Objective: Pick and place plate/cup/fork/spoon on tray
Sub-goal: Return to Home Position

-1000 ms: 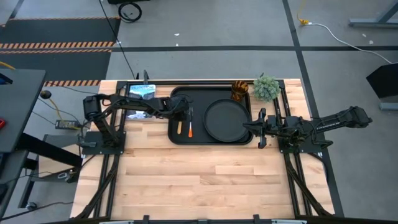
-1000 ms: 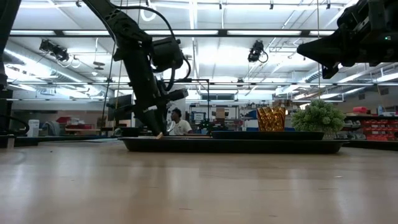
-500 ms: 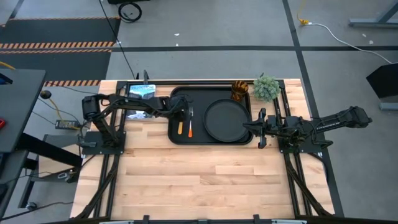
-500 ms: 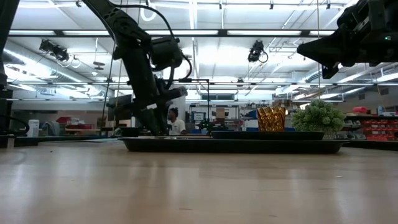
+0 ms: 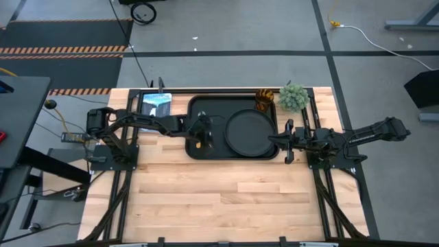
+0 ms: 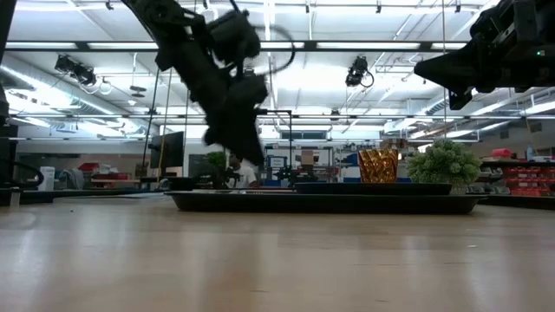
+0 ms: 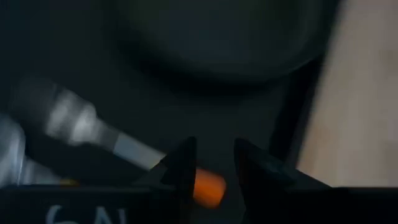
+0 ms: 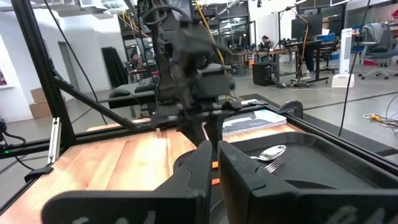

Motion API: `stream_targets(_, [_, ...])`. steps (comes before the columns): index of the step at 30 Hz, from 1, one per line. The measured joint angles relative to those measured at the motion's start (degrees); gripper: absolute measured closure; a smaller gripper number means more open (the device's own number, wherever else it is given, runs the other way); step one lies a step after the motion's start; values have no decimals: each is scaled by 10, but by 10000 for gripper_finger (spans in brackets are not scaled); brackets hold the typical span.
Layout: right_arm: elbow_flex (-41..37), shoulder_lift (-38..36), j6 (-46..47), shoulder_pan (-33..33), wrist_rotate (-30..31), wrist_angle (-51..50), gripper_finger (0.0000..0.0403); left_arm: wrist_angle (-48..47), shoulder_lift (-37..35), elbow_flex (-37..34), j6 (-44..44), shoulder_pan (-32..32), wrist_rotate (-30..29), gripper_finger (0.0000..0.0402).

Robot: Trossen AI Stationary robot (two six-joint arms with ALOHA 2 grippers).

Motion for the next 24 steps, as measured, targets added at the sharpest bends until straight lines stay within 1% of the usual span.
stream_targets(3, [0,0,0,0,0,0,369,79,0,0,97,-20,-1,285])
stream_targets(6, [0,0,0,0,0,0,369,149,0,0,177,-34,1,285])
stream_targets(9, [0,0,0,0,0,0,369,197,0,0,264,-37,-6,285])
stream_targets(11, [0,0,0,0,0,0,369,229,0,0,306,-37,-8,285])
stream_targets(13, [0,0,0,0,0,0,369,251,0,0,328,-36,-10,285])
stream_targets(18, [0,0,0,0,0,0,369,299,0,0,334,-36,-10,285])
stream_targets(22, [0,0,0,0,0,0,369,301,0,0,316,-36,-10,285])
stream_targets(24, [0,0,0,0,0,0,369,326,1,0,302,-36,-10,285])
